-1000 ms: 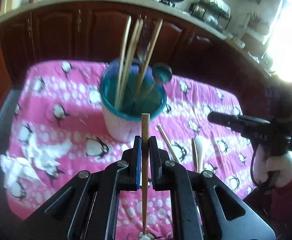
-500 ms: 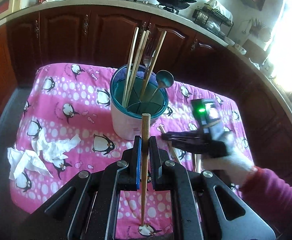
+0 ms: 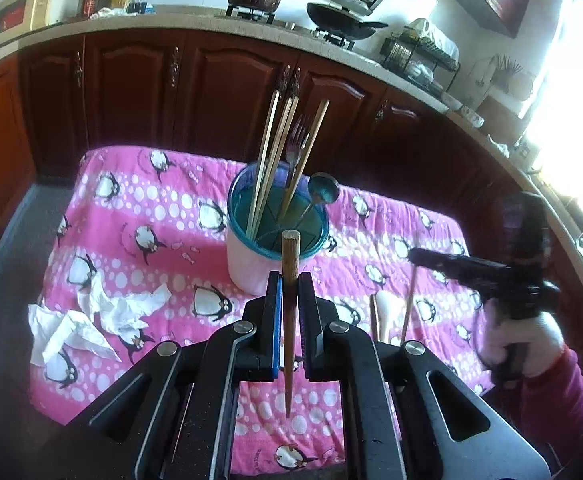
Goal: Organize utensils
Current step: 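Carry both held chopsticks up above the floral cup, then lower both chopsticks into the cup and open both tools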
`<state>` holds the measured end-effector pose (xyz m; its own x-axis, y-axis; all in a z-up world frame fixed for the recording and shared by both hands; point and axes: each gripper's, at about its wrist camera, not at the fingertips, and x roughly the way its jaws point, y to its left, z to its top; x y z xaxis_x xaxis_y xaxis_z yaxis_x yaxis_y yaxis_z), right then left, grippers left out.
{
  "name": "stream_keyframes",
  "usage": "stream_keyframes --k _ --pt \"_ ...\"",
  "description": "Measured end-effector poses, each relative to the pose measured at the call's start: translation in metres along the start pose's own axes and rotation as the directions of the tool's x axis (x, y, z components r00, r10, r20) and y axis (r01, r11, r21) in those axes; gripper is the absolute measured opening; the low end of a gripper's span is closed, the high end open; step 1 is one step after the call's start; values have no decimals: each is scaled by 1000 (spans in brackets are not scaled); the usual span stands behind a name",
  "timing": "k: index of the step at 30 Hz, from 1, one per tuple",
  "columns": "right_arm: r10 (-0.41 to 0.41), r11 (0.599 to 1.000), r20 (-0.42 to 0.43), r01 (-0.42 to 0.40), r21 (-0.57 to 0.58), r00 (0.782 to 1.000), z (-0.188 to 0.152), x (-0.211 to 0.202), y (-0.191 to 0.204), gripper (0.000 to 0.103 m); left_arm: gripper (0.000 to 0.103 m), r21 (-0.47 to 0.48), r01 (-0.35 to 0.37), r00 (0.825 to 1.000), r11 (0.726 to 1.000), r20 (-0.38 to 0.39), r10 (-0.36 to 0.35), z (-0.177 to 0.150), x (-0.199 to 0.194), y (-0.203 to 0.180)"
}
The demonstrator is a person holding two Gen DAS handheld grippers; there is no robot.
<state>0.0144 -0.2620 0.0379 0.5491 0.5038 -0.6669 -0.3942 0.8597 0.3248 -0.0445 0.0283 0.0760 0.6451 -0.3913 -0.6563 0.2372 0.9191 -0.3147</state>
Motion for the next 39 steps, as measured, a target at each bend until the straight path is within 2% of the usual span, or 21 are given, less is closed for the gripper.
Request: stream_keyframes --k 5,10,15,20,27,33,39 --pt "50 998 85 -47 -43 995 22 -41 20 5 6 7 5 999 1000 39 -5 18 -16 -2" --pt "104 991 156 -89 -103 982 57 -65 53 5 6 12 1 994 1000 106 -3 47 -34 -3" --pt "86 987 229 -52 -152 970 96 -73 77 5 6 25 -32 982 999 186 27 81 -44 -5" --pt "38 987 268 6 -160 963 130 -54 90 5 6 23 -75 969 997 236 68 116 -32 -2" --pt "-36 976 270 92 -198 962 160 -6 101 5 6 37 -159 958 987 246 146 139 7 5" --pt "-33 979 251 81 -186 967 163 23 92 5 6 20 -173 964 985 209 165 138 45 16" --pt "-23 982 159 52 -180 987 145 61 79 5 6 28 -179 973 983 151 173 123 75 19"
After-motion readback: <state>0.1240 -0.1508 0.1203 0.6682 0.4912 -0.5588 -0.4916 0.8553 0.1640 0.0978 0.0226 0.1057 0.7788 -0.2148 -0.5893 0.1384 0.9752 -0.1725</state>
